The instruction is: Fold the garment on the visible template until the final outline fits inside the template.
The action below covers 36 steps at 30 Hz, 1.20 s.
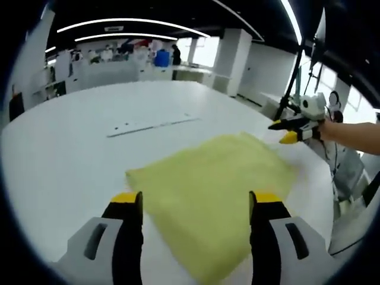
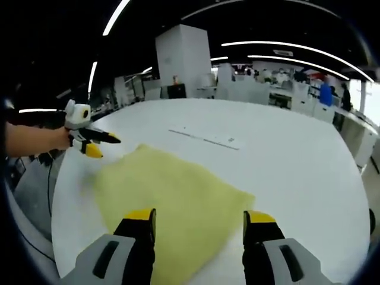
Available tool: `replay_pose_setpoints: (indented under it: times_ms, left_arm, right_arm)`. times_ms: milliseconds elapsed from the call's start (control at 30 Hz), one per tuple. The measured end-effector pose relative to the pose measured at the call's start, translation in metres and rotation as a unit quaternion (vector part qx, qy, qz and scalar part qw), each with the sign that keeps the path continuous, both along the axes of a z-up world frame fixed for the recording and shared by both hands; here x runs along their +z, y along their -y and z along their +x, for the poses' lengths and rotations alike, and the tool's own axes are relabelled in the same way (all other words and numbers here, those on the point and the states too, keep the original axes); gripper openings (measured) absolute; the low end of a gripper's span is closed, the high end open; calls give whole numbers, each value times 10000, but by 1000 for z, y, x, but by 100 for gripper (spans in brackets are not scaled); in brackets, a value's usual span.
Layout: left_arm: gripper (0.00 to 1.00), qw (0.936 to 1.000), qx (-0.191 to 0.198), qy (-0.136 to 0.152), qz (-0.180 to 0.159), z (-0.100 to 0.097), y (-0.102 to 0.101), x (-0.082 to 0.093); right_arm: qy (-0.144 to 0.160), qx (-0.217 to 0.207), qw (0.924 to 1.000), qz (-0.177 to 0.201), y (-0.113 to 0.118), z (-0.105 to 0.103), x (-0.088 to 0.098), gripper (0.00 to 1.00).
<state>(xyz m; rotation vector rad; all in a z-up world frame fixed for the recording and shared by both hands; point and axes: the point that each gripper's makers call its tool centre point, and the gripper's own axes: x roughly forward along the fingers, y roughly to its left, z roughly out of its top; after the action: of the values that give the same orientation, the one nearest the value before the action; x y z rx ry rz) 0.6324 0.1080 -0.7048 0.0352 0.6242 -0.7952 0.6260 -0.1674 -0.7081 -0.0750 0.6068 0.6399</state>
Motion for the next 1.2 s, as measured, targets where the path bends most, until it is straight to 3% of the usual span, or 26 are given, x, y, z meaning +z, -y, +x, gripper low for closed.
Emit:
replay_pose_setpoints:
  times_ms: [700, 1200]
  left_arm:
    - [64, 10000, 20, -9, -68, -35, -9, 2]
    - [59, 9999, 40, -108, -28, -59, -17, -10]
  right_arm:
    - [-118, -107, 9999, 64, 8, -45, -13, 55]
    - [-261, -100, 9996, 92, 7, -76, -31, 51]
